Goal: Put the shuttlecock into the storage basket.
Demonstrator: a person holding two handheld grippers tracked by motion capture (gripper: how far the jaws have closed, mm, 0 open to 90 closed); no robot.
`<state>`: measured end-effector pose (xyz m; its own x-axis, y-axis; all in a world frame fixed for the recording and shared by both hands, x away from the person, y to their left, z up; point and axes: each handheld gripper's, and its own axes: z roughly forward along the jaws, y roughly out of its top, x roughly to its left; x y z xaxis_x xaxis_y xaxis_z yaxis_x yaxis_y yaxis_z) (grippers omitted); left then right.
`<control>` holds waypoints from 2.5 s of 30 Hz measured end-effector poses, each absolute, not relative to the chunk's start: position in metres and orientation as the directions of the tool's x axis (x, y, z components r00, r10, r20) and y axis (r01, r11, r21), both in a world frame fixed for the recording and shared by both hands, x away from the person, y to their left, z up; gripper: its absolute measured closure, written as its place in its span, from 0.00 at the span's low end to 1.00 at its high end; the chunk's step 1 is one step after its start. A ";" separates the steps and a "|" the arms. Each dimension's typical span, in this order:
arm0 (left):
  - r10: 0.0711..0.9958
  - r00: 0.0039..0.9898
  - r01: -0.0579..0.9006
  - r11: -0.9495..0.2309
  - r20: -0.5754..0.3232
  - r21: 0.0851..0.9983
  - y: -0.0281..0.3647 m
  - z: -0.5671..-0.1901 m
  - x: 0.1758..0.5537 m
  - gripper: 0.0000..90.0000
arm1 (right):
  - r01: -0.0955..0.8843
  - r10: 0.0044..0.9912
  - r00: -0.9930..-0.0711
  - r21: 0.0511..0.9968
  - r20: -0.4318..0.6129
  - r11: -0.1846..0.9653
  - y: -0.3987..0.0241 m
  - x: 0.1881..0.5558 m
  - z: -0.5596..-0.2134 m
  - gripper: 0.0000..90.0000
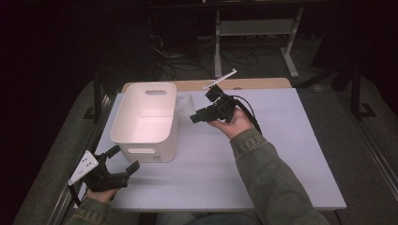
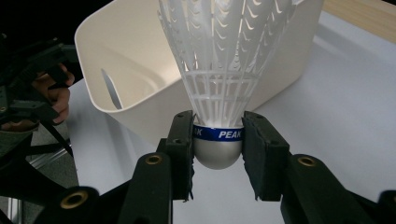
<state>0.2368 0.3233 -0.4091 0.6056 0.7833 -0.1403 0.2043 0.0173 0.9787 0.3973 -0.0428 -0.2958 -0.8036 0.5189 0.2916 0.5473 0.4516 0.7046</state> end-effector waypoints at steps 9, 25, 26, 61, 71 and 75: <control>0.782 0.607 0.204 0.018 -0.141 0.979 0.323 -0.409 0.237 0.00 | 0.532 0.506 -0.815 0.710 0.281 0.463 -0.034 0.398 -0.286 0.71; 0.784 0.605 0.204 0.016 -0.139 0.979 0.324 -0.409 0.237 0.00 | 0.514 0.491 -0.829 0.711 0.268 0.480 -0.020 0.399 -0.275 0.71; 0.784 0.605 0.203 0.014 -0.137 0.979 0.324 -0.409 0.237 0.00 | 0.522 0.493 -0.825 0.709 0.277 0.475 -0.018 0.398 -0.275 0.71; 0.785 0.605 0.207 0.010 -0.136 0.978 0.324 -0.409 0.237 0.00 | 0.453 0.425 -0.874 0.708 0.234 0.542 0.029 0.401 -0.265 0.71; 0.784 0.606 0.210 0.002 -0.132 0.978 0.325 -0.409 0.237 0.00 | 0.453 0.409 -0.878 0.706 0.249 0.544 0.040 0.399 -0.269 0.71; 0.786 0.603 0.201 0.014 -0.135 0.979 0.325 -0.409 0.237 0.00 | 0.444 0.397 -0.884 0.707 0.246 0.550 0.048 0.399 -0.270 0.71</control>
